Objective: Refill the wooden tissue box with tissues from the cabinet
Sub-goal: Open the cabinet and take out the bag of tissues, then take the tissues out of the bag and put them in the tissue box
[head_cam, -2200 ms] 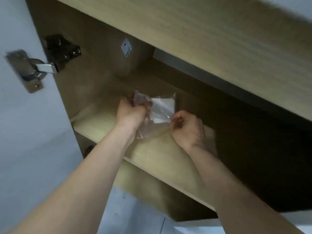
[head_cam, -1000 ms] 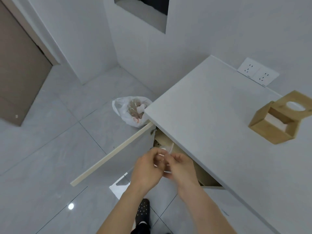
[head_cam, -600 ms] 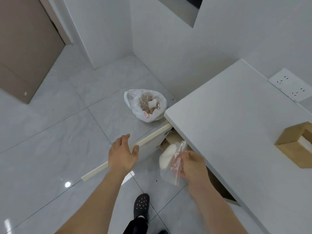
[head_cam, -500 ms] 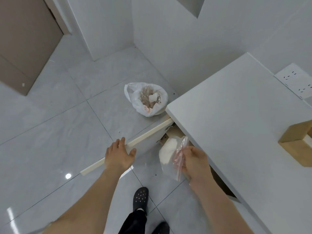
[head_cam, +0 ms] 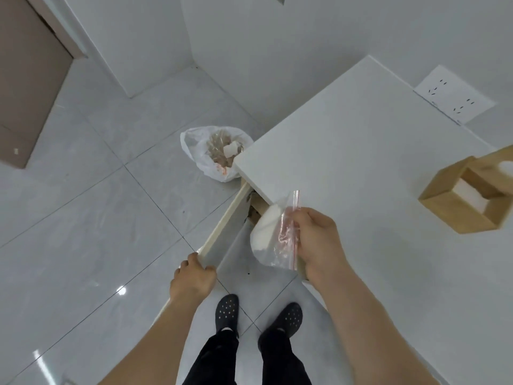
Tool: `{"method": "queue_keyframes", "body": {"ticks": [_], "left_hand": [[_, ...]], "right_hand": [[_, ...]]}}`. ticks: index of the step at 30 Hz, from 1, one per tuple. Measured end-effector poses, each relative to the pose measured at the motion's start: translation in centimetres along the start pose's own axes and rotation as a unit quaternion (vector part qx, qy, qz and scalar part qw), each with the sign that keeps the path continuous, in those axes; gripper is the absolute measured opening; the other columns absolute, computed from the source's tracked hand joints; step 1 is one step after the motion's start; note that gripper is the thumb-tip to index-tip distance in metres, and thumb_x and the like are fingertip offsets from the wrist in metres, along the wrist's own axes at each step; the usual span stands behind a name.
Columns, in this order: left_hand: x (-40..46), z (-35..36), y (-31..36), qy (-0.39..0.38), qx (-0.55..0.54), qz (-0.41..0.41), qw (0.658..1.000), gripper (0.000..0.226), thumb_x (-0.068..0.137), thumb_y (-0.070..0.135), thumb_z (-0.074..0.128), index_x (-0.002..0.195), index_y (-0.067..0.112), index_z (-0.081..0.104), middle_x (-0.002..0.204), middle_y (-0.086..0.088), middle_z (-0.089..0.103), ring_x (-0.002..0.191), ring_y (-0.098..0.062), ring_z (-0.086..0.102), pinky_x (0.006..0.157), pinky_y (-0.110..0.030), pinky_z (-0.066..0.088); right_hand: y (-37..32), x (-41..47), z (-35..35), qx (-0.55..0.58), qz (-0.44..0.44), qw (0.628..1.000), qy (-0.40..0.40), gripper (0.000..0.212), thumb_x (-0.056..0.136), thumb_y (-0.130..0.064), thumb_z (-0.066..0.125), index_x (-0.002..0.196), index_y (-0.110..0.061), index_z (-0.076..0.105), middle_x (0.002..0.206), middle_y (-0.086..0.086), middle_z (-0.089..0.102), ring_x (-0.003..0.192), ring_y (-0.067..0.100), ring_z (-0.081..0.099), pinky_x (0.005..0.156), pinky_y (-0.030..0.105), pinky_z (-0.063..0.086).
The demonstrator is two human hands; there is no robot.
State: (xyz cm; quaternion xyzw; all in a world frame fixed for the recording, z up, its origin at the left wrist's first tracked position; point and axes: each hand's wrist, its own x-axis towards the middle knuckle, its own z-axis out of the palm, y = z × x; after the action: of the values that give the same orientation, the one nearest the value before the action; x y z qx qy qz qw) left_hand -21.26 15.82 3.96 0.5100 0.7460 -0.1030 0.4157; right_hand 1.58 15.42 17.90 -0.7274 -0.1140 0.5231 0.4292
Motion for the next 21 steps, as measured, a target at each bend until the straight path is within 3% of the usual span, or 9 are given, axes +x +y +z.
{"method": "queue_keyframes", "body": {"ticks": [3,5,8,11,14,16,19,21], "left_hand": [[-2.5,2.6,1.8,-0.033,-0.035,-0.022,0.999,0.058,0.094,0.025,0.044,0.151,0.015,0.035,0.136,-0.012,0.055,0.118,-0.035,0.056,0.095,-0.041,0.045],[-4.1,4.6,3.2,-0.055,-0.061,-0.029,0.996,0.051,0.094,0.023,0.044,0.144,0.015,0.041,0.126,-0.009,0.060,0.108,-0.033,0.059,0.092,-0.040,0.047],[-6.0,7.6,6.0,-0.101,-0.135,-0.046,0.985,0.044,0.093,0.017,0.045,0.137,0.018,0.046,0.108,-0.001,0.063,0.101,-0.029,0.060,0.091,-0.038,0.049],[-7.3,10.6,9.5,-0.140,-0.220,-0.062,0.964,0.046,0.090,0.012,0.047,0.135,0.021,0.048,0.111,-0.004,0.068,0.104,-0.029,0.066,0.096,-0.045,0.056],[-7.9,13.4,13.0,-0.167,-0.300,-0.060,0.937,0.043,0.087,0.002,0.051,0.126,0.020,0.051,0.102,0.001,0.068,0.094,-0.015,0.065,0.073,-0.030,0.058],[-7.9,14.5,14.9,-0.168,-0.331,-0.067,0.926,0.039,0.087,-0.002,0.052,0.121,0.015,0.055,0.105,-0.002,0.071,0.095,-0.017,0.067,0.068,-0.024,0.057],[-7.8,14.8,16.6,-0.153,-0.316,-0.077,0.933,0.039,0.085,-0.008,0.051,0.119,0.009,0.060,0.110,-0.008,0.071,0.103,-0.025,0.068,0.081,-0.029,0.059],[-8.3,14.8,16.9,-0.141,-0.308,-0.078,0.938,0.037,0.083,-0.013,0.049,0.107,0.013,0.061,0.102,-0.007,0.071,0.103,-0.027,0.070,0.094,-0.037,0.058]], "right_hand": [[-1.3,-0.2,-3.0,0.055,0.004,0.998,-0.009,0.018,0.091,-0.012,0.064,0.087,-0.015,0.081,0.088,0.009,0.076,0.083,0.026,0.069,0.087,0.047,0.059],[-2.2,-0.3,-5.2,0.065,-0.004,0.998,-0.004,0.019,0.093,-0.009,0.062,0.091,-0.012,0.080,0.094,0.014,0.076,0.084,0.027,0.069,0.082,0.042,0.059],[-3.3,-0.1,-8.7,0.082,-0.009,0.997,-0.007,0.019,0.095,-0.008,0.058,0.095,-0.010,0.078,0.085,0.010,0.073,0.076,0.027,0.069,0.067,0.036,0.059],[-3.8,0.2,-12.4,0.105,-0.004,0.994,-0.013,0.017,0.094,-0.009,0.061,0.098,-0.006,0.077,0.074,0.004,0.073,0.064,0.022,0.069,0.063,0.036,0.063],[-4.0,0.7,-16.1,0.105,-0.014,0.994,-0.006,0.016,0.094,-0.011,0.063,0.098,-0.009,0.078,0.069,0.000,0.073,0.060,0.017,0.071,0.065,0.035,0.063],[-4.0,0.9,-18.3,0.107,-0.020,0.994,-0.003,0.016,0.094,-0.012,0.062,0.099,-0.011,0.078,0.070,0.000,0.073,0.062,0.016,0.072,0.066,0.034,0.061],[-3.9,1.3,-21.2,0.130,-0.018,0.991,-0.008,0.015,0.093,-0.012,0.066,0.101,-0.008,0.077,0.074,0.004,0.074,0.064,0.019,0.072,0.065,0.035,0.062],[-3.7,1.3,-22.6,0.148,-0.010,0.989,-0.018,0.014,0.091,-0.012,0.070,0.101,-0.006,0.077,0.078,0.007,0.075,0.066,0.021,0.071,0.067,0.037,0.062]]}}
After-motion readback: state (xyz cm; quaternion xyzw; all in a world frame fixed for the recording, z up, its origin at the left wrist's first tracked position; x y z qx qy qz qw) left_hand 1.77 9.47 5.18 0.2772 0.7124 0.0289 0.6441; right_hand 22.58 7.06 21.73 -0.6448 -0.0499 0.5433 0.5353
